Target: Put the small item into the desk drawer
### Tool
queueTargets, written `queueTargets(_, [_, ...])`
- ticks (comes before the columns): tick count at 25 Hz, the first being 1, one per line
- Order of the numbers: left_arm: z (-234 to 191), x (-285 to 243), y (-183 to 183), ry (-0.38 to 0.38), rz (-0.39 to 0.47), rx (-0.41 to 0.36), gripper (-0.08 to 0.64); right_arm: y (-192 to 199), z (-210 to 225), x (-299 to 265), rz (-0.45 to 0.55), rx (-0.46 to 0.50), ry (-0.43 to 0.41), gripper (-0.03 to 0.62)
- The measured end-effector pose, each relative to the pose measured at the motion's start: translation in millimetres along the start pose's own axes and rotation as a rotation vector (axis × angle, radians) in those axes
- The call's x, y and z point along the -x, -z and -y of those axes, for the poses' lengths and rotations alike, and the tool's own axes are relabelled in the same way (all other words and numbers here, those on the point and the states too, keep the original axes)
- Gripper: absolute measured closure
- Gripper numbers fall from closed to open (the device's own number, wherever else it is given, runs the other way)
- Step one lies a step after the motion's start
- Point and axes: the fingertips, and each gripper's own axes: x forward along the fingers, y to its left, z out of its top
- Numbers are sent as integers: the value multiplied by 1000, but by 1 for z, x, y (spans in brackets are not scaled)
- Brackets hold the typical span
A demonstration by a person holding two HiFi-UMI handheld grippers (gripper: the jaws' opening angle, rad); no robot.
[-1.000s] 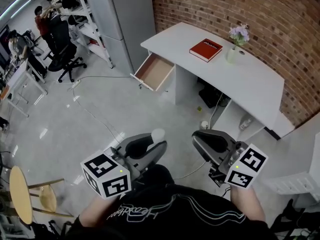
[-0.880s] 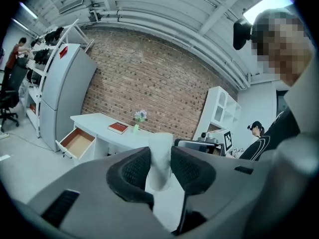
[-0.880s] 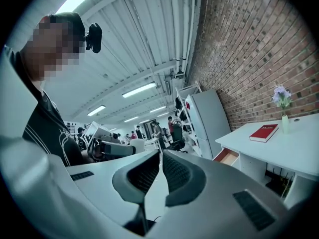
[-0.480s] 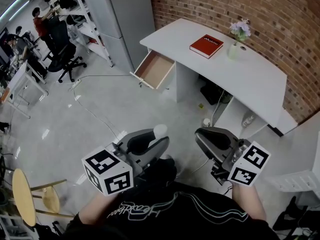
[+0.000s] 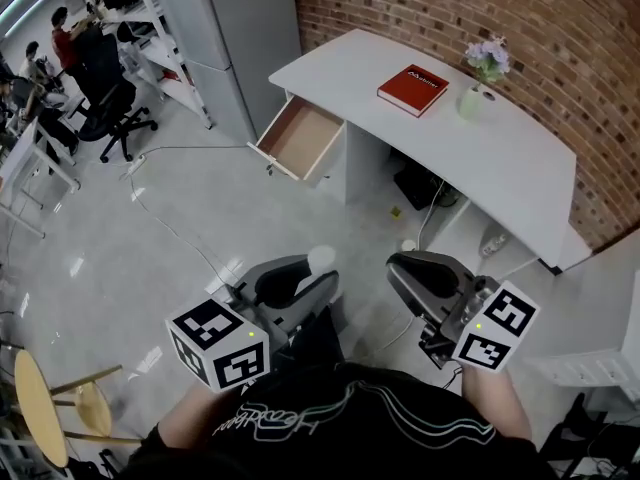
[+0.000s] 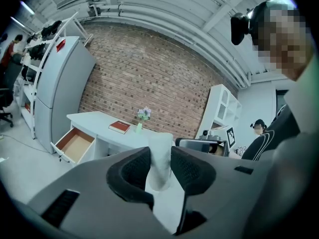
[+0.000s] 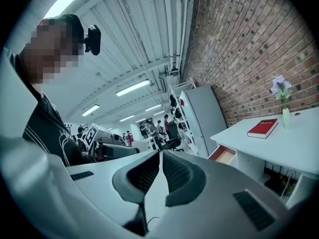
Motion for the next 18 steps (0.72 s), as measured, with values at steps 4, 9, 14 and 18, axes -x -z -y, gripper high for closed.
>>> queueTargets(4, [-58, -20, -5, -19, -28, 36, 420, 0, 41, -47, -34, -36, 2, 541])
queueTargets(9, [-154, -54, -26, -46, -77, 67, 420, -12, 106, -129, -73, -90, -13, 540])
queueTargets(14, [-257, -102, -58, -59, -133, 83, 420, -18, 182, -213, -135, -160, -11, 540])
queueTargets(18, [-343, -142, -70, -89, -189, 56, 420, -24, 246, -270, -171, -209, 5, 541])
